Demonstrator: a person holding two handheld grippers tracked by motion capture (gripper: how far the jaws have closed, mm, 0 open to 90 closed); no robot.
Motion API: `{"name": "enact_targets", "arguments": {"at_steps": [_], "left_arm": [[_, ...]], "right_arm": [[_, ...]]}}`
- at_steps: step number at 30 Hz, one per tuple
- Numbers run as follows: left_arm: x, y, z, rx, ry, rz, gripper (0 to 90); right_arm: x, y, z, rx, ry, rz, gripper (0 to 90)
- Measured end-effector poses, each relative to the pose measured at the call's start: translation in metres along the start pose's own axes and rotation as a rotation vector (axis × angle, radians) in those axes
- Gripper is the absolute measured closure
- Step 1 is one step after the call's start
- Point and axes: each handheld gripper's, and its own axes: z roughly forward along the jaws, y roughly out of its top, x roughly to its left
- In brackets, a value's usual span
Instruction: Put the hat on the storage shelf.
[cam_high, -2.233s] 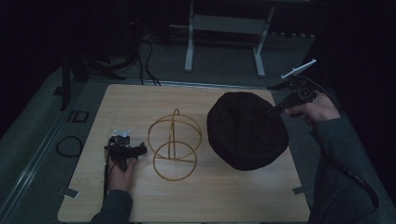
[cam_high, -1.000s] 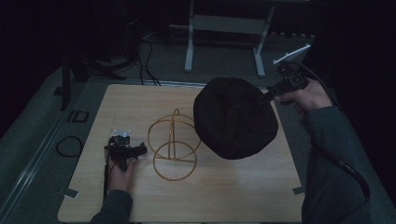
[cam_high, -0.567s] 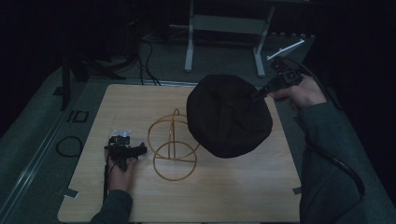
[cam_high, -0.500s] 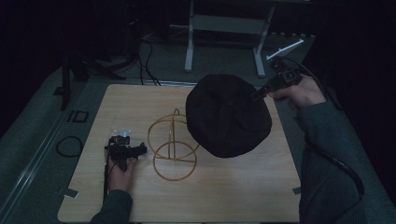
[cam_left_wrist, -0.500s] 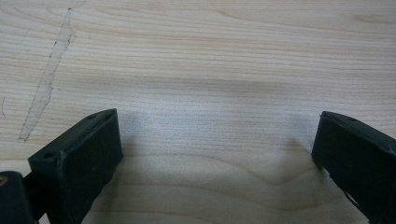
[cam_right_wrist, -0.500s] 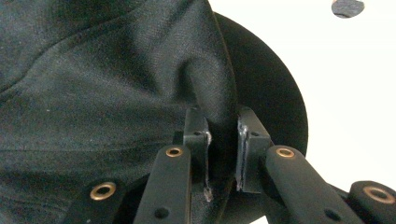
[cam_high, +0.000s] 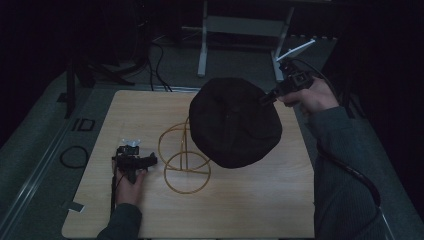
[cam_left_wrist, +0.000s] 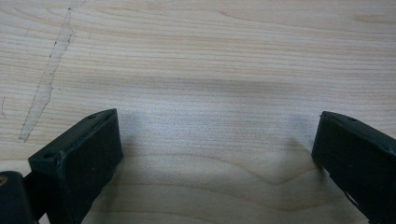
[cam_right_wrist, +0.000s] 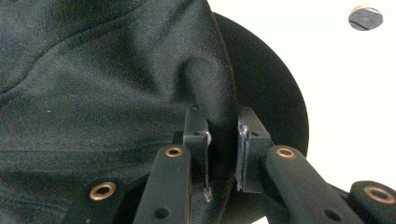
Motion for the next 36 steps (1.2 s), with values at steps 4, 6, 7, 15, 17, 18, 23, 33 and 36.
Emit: {"name": "enact_targets", "arguments": {"at_steps": [4, 6, 7, 15, 17, 18, 23, 33, 36], "left_arm": [[0.000, 0.000, 0.000, -0.001, 0.000, -0.001, 1.2], [0.000, 0.000, 0.000, 0.000, 0.000, 0.000, 1.2], [0.000, 0.000, 0.000, -0.001, 0.001, 0.000, 1.2], [0.000, 0.000, 0.000, -0.004, 0.000, -0.006, 1.2], [0.000, 0.000, 0.000, -0.003, 0.000, -0.005, 1.2], [0.000, 0.000, 0.000, -0.003, 0.000, -0.006, 1.2], [-0.001, 0.000, 0.000, -0.006, -0.001, -0.009, 1.2], [-0.001, 0.000, 0.000, -0.006, -0.001, -0.009, 1.2], [-0.001, 0.000, 0.000, -0.006, -0.001, -0.009, 1.2]], "right_arm": [[0.005, 0.004, 0.004, 0.001, 0.006, -0.011, 77.6], [0.008, 0.007, 0.006, 0.003, 0.008, -0.015, 77.6], [0.010, 0.008, 0.007, 0.004, 0.009, -0.018, 77.6], [0.021, 0.015, 0.016, 0.010, 0.017, -0.038, 77.6], [0.023, 0.017, 0.018, 0.012, 0.017, -0.043, 77.6], [0.024, 0.018, 0.019, 0.013, 0.017, -0.044, 77.6], [0.029, 0.021, 0.024, 0.015, 0.027, -0.053, 77.6], [0.038, 0.026, 0.033, 0.024, 0.032, -0.066, 77.5], [0.042, 0.029, 0.036, 0.027, 0.033, -0.076, 77.5]]}}
